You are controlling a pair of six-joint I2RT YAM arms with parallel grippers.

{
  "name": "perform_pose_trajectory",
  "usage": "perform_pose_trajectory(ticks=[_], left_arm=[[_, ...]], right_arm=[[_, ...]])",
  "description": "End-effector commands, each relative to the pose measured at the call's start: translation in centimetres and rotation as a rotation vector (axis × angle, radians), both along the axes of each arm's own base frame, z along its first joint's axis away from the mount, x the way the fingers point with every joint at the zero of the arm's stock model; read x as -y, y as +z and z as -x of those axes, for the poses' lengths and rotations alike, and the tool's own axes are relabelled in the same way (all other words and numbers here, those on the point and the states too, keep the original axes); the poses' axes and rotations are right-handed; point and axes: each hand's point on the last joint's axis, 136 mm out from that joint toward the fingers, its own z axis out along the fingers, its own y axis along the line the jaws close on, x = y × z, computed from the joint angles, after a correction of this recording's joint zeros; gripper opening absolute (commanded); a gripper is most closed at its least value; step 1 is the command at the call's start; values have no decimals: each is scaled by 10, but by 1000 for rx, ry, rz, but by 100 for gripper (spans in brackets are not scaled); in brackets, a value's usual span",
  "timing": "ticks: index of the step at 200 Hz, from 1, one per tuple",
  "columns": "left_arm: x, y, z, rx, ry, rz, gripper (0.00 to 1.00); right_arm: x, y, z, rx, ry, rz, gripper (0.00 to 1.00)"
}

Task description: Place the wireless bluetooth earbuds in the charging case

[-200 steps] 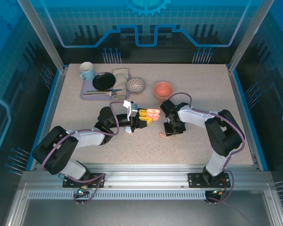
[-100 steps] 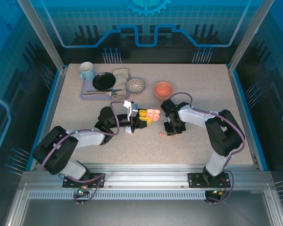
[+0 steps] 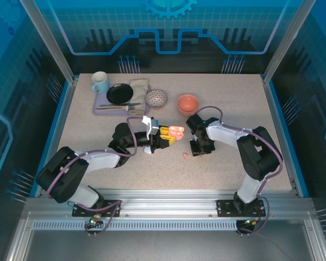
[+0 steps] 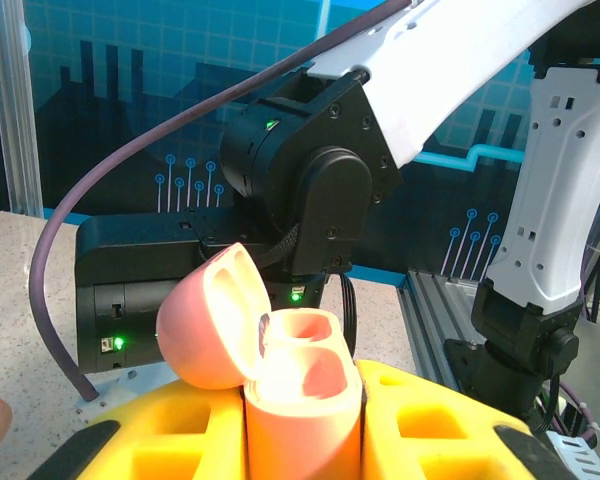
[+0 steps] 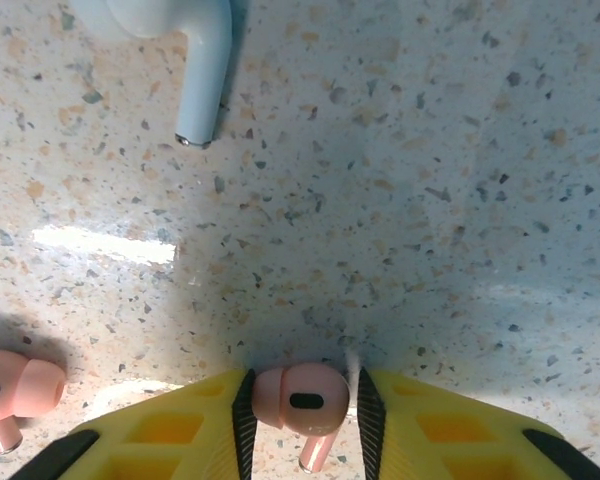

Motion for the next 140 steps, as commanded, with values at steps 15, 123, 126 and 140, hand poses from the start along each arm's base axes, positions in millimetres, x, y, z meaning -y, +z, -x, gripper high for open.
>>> perform_pose_trajectory(ticks=[15, 123, 126, 140], left_arm=[[-1, 15, 5, 66, -17, 15, 0], [1, 12, 1, 60, -11, 1, 0], [0, 12, 1, 59, -12, 2, 0], [1, 13, 0, 58, -10, 2, 0]], right_arm=[[3, 4, -6, 9, -6, 5, 27], [23, 102, -10, 290, -117, -74, 21], [22, 107, -11, 308, -117, -83, 20], [22, 135, -12, 402, -120, -127, 20]])
